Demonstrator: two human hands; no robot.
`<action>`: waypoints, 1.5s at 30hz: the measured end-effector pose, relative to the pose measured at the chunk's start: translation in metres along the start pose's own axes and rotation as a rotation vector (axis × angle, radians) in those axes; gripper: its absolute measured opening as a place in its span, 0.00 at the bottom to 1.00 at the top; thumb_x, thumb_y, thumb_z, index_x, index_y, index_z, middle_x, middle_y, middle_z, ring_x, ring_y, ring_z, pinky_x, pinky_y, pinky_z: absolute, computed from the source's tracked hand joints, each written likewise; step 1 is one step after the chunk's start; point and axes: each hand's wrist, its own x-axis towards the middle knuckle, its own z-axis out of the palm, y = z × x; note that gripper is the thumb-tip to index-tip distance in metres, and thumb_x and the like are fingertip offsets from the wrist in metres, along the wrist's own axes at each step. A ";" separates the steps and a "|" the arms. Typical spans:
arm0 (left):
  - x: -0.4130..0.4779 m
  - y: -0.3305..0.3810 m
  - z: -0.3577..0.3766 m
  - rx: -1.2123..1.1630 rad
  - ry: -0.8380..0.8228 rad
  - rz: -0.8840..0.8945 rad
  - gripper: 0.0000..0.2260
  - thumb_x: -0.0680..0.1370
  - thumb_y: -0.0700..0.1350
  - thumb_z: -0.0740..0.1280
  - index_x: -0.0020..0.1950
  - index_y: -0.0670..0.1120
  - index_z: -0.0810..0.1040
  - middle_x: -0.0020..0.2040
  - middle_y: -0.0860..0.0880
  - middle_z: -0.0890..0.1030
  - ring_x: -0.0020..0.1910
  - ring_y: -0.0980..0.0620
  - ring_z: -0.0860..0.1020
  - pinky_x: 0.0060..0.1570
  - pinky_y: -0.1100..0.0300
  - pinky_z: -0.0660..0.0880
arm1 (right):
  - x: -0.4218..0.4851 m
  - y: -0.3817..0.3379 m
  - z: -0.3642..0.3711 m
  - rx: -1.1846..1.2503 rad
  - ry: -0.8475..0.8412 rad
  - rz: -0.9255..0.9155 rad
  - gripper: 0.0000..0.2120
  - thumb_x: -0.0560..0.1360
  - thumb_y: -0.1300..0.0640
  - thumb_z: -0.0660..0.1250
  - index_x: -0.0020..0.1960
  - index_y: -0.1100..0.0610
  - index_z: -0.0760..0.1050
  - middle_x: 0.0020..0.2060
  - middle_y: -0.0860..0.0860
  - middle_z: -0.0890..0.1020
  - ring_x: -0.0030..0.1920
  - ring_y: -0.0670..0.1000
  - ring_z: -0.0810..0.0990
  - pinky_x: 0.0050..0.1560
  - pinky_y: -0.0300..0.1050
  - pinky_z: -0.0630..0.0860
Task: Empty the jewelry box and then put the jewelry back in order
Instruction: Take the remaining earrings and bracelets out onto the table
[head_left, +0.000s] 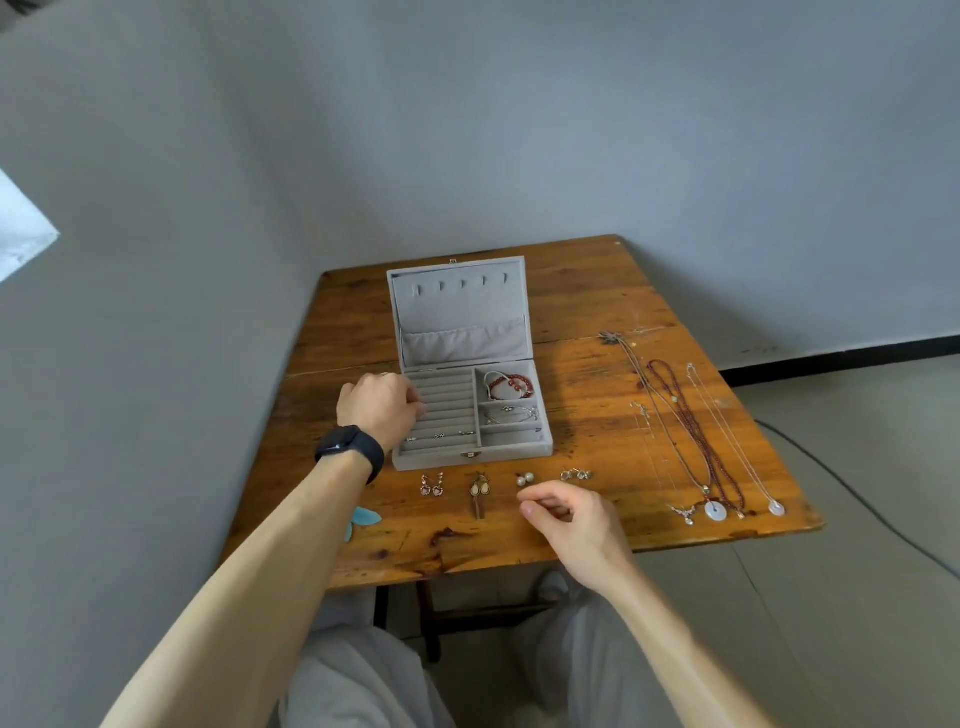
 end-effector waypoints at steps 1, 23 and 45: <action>-0.004 -0.003 -0.004 -0.078 0.020 -0.015 0.05 0.79 0.52 0.69 0.49 0.54 0.84 0.47 0.53 0.84 0.50 0.50 0.81 0.56 0.48 0.76 | 0.000 0.000 0.000 -0.007 0.001 0.001 0.07 0.77 0.50 0.71 0.48 0.37 0.81 0.46 0.28 0.82 0.50 0.33 0.80 0.46 0.23 0.73; -0.158 -0.030 0.051 -0.531 -0.028 -0.112 0.04 0.74 0.55 0.73 0.48 0.58 0.85 0.52 0.61 0.74 0.49 0.63 0.75 0.51 0.62 0.75 | -0.008 -0.044 0.074 -0.407 -0.037 -0.172 0.06 0.77 0.43 0.68 0.52 0.39 0.82 0.49 0.36 0.81 0.52 0.45 0.74 0.50 0.48 0.69; -0.162 -0.032 0.055 -0.544 0.010 -0.100 0.08 0.74 0.55 0.74 0.52 0.57 0.85 0.53 0.60 0.75 0.52 0.62 0.74 0.51 0.63 0.72 | -0.008 -0.041 0.080 -0.443 0.013 -0.150 0.04 0.75 0.41 0.71 0.49 0.36 0.82 0.45 0.35 0.78 0.50 0.44 0.72 0.47 0.47 0.62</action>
